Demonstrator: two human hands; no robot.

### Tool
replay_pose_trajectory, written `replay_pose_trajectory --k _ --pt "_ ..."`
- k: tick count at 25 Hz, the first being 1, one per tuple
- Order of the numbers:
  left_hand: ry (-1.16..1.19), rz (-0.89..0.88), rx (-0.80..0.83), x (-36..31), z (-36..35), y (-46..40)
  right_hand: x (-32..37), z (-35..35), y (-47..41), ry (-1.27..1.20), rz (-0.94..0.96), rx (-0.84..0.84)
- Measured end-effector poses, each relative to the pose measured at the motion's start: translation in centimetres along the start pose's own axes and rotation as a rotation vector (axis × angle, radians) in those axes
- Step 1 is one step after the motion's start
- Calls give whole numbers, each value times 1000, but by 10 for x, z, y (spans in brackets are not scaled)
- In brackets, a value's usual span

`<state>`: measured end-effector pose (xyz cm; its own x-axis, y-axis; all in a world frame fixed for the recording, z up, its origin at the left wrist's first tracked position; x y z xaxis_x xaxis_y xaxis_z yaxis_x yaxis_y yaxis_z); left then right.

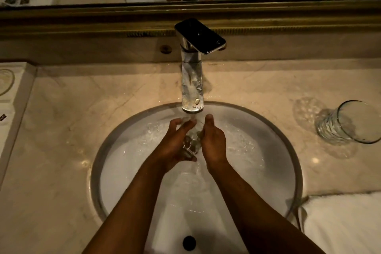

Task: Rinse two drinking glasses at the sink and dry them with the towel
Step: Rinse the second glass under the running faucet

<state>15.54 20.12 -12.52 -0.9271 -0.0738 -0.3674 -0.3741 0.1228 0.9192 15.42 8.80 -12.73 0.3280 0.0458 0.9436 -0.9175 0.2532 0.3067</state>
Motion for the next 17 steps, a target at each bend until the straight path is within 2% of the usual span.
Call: replay_pose_trajectory --k 3,7,11,13,14,16,17 --pt "33 82 109 4 -5 -1 10 -2 -8 77 126 -68" --pt "206 -16 109 -1 -2 -10 23 -13 -16 100 265 106" --pt "146 -127 65 -3 2 -12 32 -5 -16 119 293 210" --pt "73 -161 123 -4 7 -5 34 5 -20 177 271 434" --pt "9 -174 167 -7 10 0 35 8 -22 178 244 615" --pt "-213 -176 227 -13 14 11 37 11 -16 141 196 975" --pt "-329 -177 236 -16 15 13 36 12 -14 124 179 1060"
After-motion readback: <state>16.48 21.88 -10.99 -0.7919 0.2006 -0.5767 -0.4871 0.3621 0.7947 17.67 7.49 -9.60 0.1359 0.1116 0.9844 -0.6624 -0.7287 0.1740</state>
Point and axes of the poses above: each hand's wrist, its own y-axis away from the middle knuckle, its own z-axis out of the back of the hand, x = y × z, the point moved 3 cm from there along -y, towards the middle knuckle, and after that the axes turned 15 degrees about z, right-handed, at the moved point
